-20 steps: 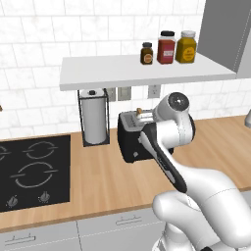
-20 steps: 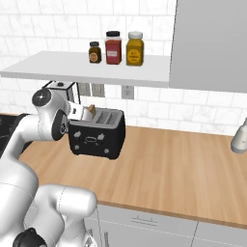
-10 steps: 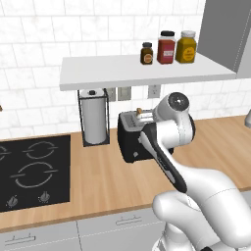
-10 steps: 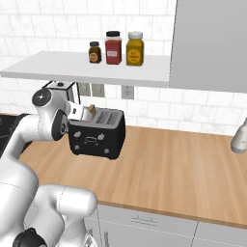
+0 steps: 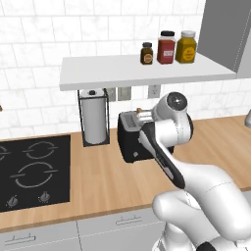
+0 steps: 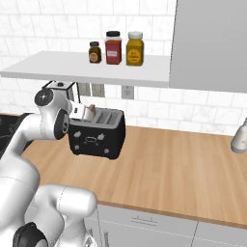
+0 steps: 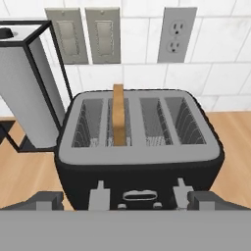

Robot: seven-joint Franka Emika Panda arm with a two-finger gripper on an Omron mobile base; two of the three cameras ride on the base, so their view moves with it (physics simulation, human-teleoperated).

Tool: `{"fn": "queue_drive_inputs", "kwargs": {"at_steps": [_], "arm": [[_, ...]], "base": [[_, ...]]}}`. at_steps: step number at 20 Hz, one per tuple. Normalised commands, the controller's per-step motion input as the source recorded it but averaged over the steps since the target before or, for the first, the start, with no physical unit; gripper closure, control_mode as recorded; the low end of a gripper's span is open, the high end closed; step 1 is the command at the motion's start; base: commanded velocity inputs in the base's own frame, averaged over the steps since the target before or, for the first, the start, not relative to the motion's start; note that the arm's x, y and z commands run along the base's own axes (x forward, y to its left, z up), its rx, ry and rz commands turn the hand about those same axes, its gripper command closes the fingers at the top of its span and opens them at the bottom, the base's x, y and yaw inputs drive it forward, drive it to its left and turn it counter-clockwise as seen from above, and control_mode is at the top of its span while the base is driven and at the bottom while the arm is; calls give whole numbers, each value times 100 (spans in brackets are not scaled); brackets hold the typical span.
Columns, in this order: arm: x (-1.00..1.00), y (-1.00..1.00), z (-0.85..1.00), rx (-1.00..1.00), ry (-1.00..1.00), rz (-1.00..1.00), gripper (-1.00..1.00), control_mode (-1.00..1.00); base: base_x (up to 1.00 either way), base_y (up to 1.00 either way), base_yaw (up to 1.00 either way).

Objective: Start the toaster. Once the lever pops up, take the bread to the plate on the dining counter.

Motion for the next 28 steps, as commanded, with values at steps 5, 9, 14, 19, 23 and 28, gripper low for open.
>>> {"fn": "queue_drive_inputs", "kwargs": {"at_steps": [5,9,14,19,23,28], "arm": [[26,0,-9,0,0,0,-100,-100],[22,0,-14,0,0,0,-100,-100],[27,0,-19,0,0,0,-100,-100],[23,6,-19,0,0,0,-100,-100],[25,15,-13,0,0,0,-100,-100],[16,0,-2,0,0,0,-100,-100]], "base": [[0,0,0],[0,0,0],[0,0,0],[0,0,0],[0,0,0],[0,0,0]]}}
